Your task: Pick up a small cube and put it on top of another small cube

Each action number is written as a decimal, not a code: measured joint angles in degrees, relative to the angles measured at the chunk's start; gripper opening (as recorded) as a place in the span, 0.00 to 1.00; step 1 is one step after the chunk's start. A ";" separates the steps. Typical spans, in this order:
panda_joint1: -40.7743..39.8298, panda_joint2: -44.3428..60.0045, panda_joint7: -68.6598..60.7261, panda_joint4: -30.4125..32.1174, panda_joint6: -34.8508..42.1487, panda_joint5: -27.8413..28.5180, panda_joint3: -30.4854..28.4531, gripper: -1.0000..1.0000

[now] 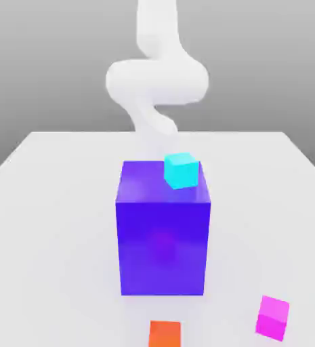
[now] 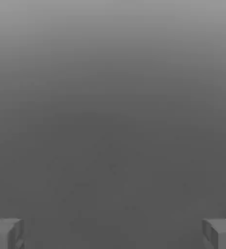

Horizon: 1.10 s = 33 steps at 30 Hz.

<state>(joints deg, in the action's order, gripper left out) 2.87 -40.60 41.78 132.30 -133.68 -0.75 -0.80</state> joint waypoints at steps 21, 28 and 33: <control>17.02 43.93 -32.40 4.36 -16.01 -3.97 1.46 0.50; 19.65 58.19 -37.11 5.35 -22.15 1.58 2.34 0.50; 20.17 66.39 -37.02 3.88 -28.33 2.42 1.95 0.00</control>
<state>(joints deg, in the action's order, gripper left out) 23.04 25.79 4.76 136.18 -162.00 1.66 1.15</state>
